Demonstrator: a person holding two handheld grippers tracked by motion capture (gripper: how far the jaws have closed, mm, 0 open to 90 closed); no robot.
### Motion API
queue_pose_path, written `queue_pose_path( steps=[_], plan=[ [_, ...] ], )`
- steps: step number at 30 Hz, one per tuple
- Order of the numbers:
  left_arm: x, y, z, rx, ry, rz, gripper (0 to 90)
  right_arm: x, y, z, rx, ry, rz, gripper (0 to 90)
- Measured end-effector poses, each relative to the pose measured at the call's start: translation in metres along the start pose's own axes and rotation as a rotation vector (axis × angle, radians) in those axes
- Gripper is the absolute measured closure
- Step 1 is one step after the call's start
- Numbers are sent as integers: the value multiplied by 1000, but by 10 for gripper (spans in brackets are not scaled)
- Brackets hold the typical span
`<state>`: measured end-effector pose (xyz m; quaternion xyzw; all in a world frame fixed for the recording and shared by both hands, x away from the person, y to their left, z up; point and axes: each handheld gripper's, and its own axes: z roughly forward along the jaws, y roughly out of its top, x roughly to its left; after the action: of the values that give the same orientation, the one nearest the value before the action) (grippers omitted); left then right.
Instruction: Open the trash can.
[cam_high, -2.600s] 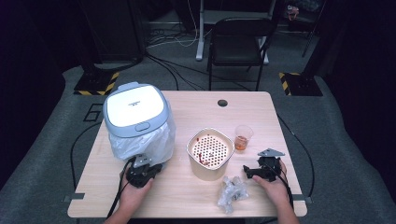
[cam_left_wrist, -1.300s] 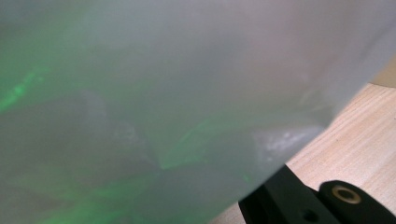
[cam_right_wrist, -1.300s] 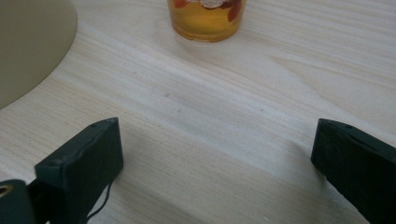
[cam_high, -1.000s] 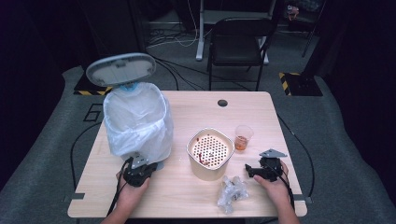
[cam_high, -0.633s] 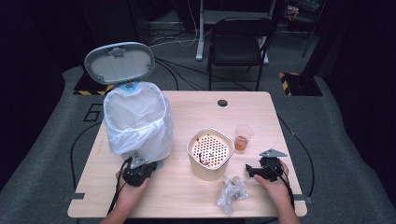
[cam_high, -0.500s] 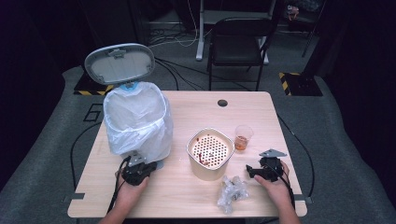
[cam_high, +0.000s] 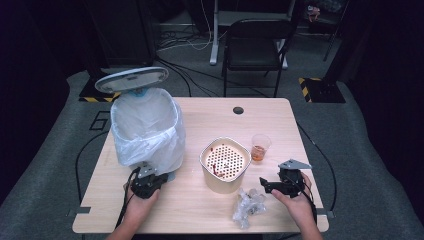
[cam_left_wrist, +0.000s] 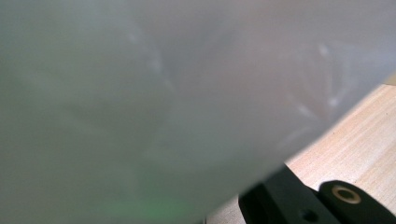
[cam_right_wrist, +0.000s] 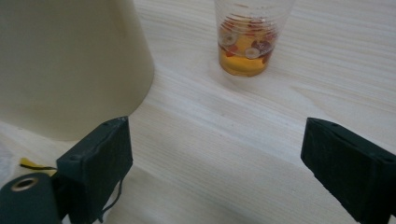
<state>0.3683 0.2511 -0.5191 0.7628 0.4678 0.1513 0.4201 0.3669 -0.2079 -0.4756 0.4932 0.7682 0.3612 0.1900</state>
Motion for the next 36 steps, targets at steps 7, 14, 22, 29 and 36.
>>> queue_pose_path(
  steps=[7, 14, 22, 29, 36],
  plan=[
    [0, 1, 0, 8, 1, 10, 900, 6, 4, -14, -18, 45, 15, 0],
    [0, 1, 0, 8, 0, 11, 900, 23, 7, -24, -41, 81, -27, 0],
    [0, 1, 0, 10, 1, 13, 900, 44, 2, -25, -30, 136, -71, 0],
    [0, 1, 0, 11, 1, 16, 900, 59, -5, -23, -24, 156, -97, 0],
    [0, 1, 0, 13, 2, 19, 900, 76, -7, -24, -21, 196, -119, 0]
  ],
)
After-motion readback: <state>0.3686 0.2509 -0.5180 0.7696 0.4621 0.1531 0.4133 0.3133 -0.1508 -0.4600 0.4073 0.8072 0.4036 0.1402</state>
